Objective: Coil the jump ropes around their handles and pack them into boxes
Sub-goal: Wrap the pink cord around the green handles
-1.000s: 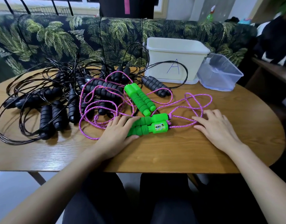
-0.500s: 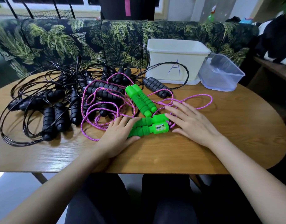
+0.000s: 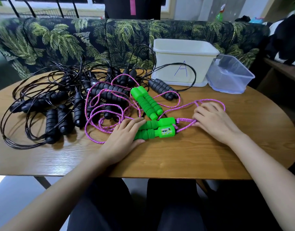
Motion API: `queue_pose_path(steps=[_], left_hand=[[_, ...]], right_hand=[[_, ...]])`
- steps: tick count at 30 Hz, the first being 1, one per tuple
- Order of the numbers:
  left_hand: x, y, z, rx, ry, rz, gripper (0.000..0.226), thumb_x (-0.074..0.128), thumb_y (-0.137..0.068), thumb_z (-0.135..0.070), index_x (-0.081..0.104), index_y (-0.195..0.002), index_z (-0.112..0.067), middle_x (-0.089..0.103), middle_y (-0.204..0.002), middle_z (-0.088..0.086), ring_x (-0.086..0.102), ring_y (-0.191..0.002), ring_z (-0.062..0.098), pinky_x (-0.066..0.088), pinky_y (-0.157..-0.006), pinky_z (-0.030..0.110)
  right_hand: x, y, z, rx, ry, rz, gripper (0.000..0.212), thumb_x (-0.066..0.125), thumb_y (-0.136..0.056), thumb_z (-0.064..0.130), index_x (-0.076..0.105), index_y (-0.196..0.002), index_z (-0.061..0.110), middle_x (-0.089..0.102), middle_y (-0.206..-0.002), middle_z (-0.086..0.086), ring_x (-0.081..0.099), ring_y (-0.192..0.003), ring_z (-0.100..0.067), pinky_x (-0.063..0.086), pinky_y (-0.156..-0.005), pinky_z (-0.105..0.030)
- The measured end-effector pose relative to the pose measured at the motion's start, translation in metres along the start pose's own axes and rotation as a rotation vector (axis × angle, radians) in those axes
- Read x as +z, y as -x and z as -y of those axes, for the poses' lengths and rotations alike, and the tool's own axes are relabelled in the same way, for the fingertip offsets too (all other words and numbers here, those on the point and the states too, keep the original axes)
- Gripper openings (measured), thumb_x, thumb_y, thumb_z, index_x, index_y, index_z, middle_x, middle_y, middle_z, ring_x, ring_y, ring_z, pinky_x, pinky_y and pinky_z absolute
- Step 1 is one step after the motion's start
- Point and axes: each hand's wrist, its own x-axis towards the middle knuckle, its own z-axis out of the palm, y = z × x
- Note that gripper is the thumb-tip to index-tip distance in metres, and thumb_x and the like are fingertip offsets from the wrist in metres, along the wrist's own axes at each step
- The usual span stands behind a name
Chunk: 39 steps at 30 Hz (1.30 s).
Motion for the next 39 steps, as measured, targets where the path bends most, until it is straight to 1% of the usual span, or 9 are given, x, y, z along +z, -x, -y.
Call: queue_pose_path(steps=[9,12,16,19,23,29,32,36,39], left_hand=[[0.003,-0.003,-0.005,-0.043,0.077,-0.087,0.055,0.044,-0.092,-0.057,0.055,-0.135,-0.026,0.049,-0.147,-0.003,0.046,-0.107,0.026,0.044,-0.095,0.042],[0.002,-0.004,-0.007,-0.046,0.077,-0.118,0.048,0.062,-0.091,-0.047,0.059,-0.132,-0.023,0.051,-0.146,0.0,0.047,-0.108,0.028,0.045,-0.096,0.045],[0.001,-0.003,-0.007,-0.047,0.091,-0.123,0.046,0.07,-0.089,-0.037,0.061,-0.132,-0.022,0.051,-0.146,0.001,0.047,-0.111,0.03,0.045,-0.098,0.047],[-0.002,-0.002,-0.005,-0.036,0.103,-0.092,0.048,0.062,-0.091,-0.048,0.06,-0.131,-0.023,0.052,-0.145,0.0,0.047,-0.11,0.029,0.045,-0.097,0.047],[-0.004,-0.002,-0.003,-0.02,0.096,-0.071,0.056,0.043,-0.09,-0.059,0.059,-0.131,-0.025,0.053,-0.144,-0.001,0.048,-0.11,0.028,0.047,-0.095,0.048],[-0.004,-0.002,-0.003,-0.025,0.09,-0.078,0.055,0.044,-0.09,-0.059,0.059,-0.131,-0.027,0.052,-0.145,-0.002,0.048,-0.108,0.027,0.048,-0.092,0.049],[-0.002,-0.003,-0.007,-0.064,0.084,-0.117,0.045,0.06,-0.091,-0.049,0.06,-0.131,-0.027,0.049,-0.149,-0.003,0.048,-0.106,0.028,0.049,-0.089,0.047],[0.005,-0.008,-0.012,-0.108,0.087,-0.193,0.035,0.071,-0.088,-0.036,0.06,-0.119,-0.024,0.052,-0.146,0.001,0.051,-0.104,0.033,0.051,-0.085,0.049],[0.008,-0.011,-0.015,-0.139,0.109,-0.227,0.032,0.074,-0.086,-0.033,0.064,-0.113,-0.021,0.054,-0.145,0.002,0.052,-0.105,0.035,0.05,-0.085,0.051]], right_hand=[[-0.013,0.04,0.021,0.217,-0.051,0.079,0.042,0.037,-0.098,0.039,0.07,-0.094,0.014,0.07,-0.086,0.001,0.063,-0.087,-0.027,0.033,-0.093,-0.037],[-0.011,0.042,0.035,0.293,-0.041,0.113,0.031,0.061,-0.091,0.047,0.069,-0.087,0.017,0.067,-0.082,0.006,0.06,-0.085,-0.024,0.035,-0.093,-0.041],[-0.009,0.04,0.038,0.338,-0.072,0.076,0.017,0.084,-0.075,0.021,0.069,-0.083,0.016,0.066,-0.079,0.004,0.062,-0.082,-0.027,0.034,-0.09,-0.039],[-0.007,0.029,0.033,0.426,-0.116,0.131,0.036,0.081,-0.075,0.007,0.07,-0.109,0.013,0.068,-0.103,-0.004,0.063,-0.096,-0.031,0.043,-0.085,-0.041],[-0.002,0.01,0.029,0.56,-0.137,0.278,0.05,0.062,-0.096,0.016,0.047,-0.143,0.013,0.054,-0.139,-0.006,0.043,-0.126,-0.028,0.041,-0.093,-0.043],[-0.006,0.002,0.025,0.612,-0.07,0.378,0.034,0.056,-0.095,0.012,0.056,-0.129,0.014,0.058,-0.126,-0.006,0.043,-0.12,-0.026,0.042,-0.092,-0.04],[-0.026,0.003,0.032,0.607,-0.069,0.348,0.025,0.051,-0.099,0.019,0.052,-0.123,0.014,0.067,-0.111,-0.005,0.056,-0.106,-0.028,0.042,-0.091,-0.04],[-0.06,0.009,0.061,0.539,-0.194,0.288,0.041,0.064,-0.093,0.034,0.057,-0.127,0.011,0.073,-0.109,-0.008,0.064,-0.096,-0.037,0.039,-0.084,-0.038],[-0.065,0.015,0.086,0.495,-0.15,0.146,0.046,0.069,-0.081,0.047,0.068,-0.106,0.009,0.075,-0.087,-0.009,0.068,-0.072,-0.037,0.049,-0.066,-0.037]])
